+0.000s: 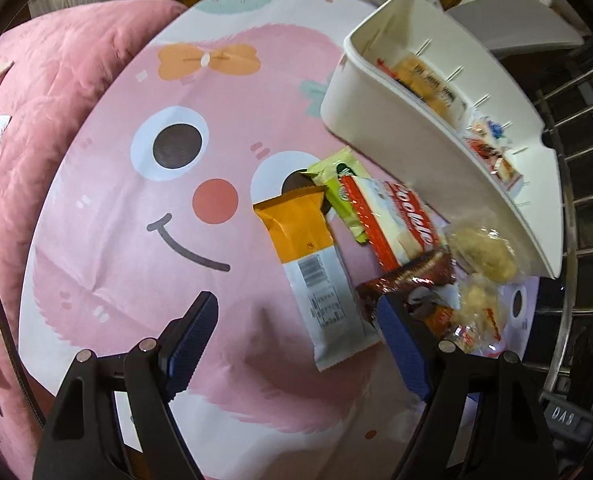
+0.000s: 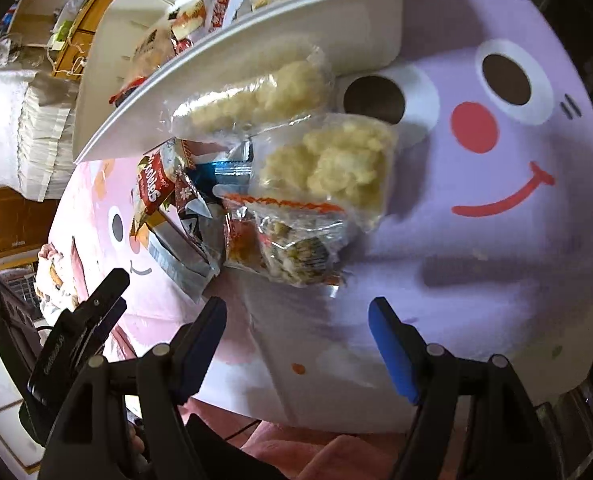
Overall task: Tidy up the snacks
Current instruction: 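Move both tools back over the remaining snacks, then grasp the orange-and-white bar with the left gripper while the right grasps a small clear snack bag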
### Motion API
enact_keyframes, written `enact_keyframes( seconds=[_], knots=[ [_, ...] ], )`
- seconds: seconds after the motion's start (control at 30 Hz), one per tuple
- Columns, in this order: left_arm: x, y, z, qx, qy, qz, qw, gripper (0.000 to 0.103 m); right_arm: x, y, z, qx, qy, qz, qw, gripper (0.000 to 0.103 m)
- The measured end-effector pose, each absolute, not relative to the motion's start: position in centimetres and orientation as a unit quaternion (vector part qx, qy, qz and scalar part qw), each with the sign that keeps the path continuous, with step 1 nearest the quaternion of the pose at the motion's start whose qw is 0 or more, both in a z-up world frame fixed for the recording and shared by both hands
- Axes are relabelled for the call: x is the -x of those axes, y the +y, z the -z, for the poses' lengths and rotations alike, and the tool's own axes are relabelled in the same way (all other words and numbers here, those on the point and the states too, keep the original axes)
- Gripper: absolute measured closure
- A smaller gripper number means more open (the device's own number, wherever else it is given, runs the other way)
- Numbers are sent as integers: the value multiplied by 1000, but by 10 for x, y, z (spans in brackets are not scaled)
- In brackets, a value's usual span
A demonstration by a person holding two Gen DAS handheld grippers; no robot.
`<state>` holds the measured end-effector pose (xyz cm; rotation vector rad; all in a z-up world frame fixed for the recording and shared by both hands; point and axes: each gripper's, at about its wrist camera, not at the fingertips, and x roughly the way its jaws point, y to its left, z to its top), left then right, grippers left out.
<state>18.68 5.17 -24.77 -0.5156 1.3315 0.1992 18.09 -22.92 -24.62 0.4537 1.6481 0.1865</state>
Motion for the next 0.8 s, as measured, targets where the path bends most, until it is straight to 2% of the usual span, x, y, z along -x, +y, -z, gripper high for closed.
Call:
enact_keyframes(
  seconds=[0.2,0.67,0.8],
  knots=[
    [-210,59,268,242,639,-87,725,22,-186,-217,258,-191,739,-56,644,29],
    [-250,46,295,181,690,-76,697,22,-206,-230,268,-192,736,20,649,29],
    [-259,44,304,167,707,-79,682,24,-215,-234,269,-185,739,31,647,35]
  ],
)
